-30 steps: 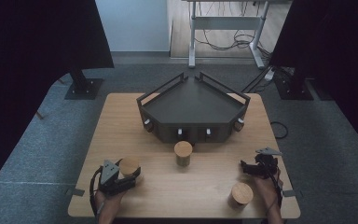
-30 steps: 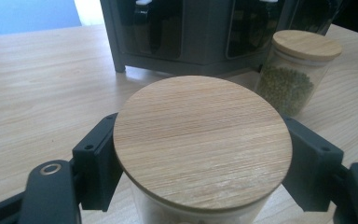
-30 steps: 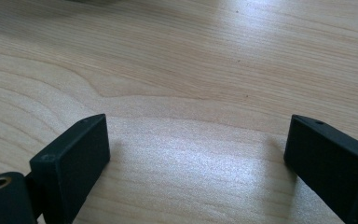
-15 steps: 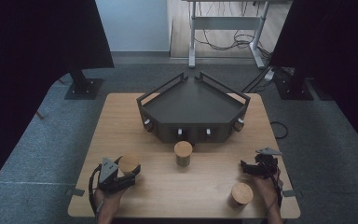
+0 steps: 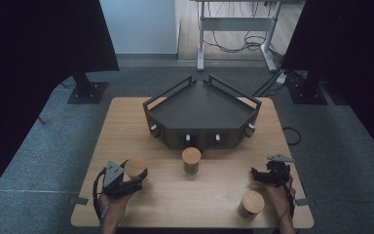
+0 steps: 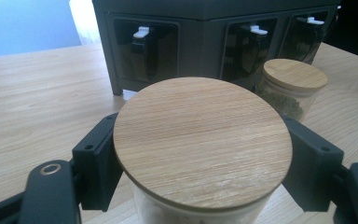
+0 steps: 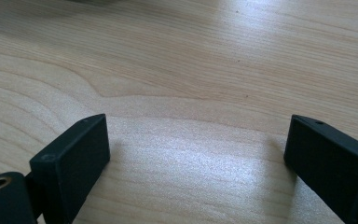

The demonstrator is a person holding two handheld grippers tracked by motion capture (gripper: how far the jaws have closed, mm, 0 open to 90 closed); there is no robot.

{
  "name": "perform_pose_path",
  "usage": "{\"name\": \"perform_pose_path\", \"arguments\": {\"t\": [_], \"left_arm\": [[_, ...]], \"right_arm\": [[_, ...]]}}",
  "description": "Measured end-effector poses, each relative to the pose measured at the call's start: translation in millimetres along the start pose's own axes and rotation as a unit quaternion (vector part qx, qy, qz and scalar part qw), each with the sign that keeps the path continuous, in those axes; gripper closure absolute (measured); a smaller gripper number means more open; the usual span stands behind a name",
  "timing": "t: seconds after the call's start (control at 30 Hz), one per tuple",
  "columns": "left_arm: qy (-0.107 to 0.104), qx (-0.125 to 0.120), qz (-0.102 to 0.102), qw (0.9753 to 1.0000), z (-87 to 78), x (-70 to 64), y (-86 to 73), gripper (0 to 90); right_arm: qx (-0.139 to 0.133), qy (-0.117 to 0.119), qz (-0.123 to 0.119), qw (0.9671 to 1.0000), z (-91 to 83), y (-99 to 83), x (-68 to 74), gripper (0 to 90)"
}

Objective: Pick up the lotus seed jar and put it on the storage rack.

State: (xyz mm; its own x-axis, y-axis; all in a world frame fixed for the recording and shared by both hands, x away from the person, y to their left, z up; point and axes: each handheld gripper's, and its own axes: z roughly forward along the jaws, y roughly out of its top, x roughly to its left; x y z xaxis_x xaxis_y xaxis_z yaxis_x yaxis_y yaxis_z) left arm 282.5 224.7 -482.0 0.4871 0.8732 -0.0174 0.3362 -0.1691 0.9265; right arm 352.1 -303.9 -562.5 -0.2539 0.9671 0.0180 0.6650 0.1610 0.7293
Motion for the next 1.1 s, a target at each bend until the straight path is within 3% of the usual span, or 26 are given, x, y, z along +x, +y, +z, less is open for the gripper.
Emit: {"name": "perform_pose_path", "arguments": {"t": [1.1], "left_arm": [[-0.009, -0.007, 0.008, 0.9999, 10.3, 1.9, 29.2, 23.9]], "right_arm": [[0.000, 0.000, 0.000, 1.0000, 0.0, 0.0, 0.0, 6.0]]}}
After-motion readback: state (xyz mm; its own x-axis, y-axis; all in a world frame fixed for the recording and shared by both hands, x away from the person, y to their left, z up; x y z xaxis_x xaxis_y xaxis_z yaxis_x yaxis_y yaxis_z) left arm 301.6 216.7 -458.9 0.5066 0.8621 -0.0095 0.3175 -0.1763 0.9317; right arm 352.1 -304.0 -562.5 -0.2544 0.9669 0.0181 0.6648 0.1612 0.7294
